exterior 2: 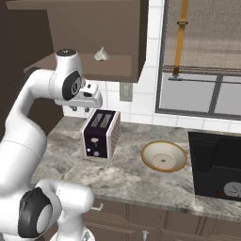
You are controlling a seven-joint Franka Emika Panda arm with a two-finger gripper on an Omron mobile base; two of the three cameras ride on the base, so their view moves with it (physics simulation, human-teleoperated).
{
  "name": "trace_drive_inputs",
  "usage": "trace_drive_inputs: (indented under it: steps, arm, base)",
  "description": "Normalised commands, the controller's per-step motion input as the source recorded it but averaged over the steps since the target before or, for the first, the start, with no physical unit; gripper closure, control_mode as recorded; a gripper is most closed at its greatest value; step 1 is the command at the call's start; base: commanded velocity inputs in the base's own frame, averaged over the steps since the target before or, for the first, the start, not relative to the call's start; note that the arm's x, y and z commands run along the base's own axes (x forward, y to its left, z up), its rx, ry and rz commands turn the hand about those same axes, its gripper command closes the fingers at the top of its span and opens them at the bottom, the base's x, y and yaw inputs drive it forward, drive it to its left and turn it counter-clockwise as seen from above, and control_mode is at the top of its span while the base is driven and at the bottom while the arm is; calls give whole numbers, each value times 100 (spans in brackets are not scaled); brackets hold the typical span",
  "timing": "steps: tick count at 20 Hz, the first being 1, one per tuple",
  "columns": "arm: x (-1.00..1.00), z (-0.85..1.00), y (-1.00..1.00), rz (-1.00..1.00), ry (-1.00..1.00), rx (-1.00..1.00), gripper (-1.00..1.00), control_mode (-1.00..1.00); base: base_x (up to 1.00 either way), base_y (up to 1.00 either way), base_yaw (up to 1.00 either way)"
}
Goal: Pick the garlics from the cabinet and place them in one bowl. Pick the sweet potato from the sink and place it in the other bowl.
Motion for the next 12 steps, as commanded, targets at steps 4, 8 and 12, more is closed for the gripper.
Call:
trace_drive_inputs:
  steps: [4, 8, 12]
  arm:
    - [-16, 0, 16, 0, -3, 1, -100, -100]
    - [-17, 0, 54, -1, -8, 0, -100, -100]
    - [-36, 10, 34, -3, -23, 0, -100, -100]
  base:
    - [0, 0, 0]
    - [0, 0, 0]
    - [0, 0, 0]
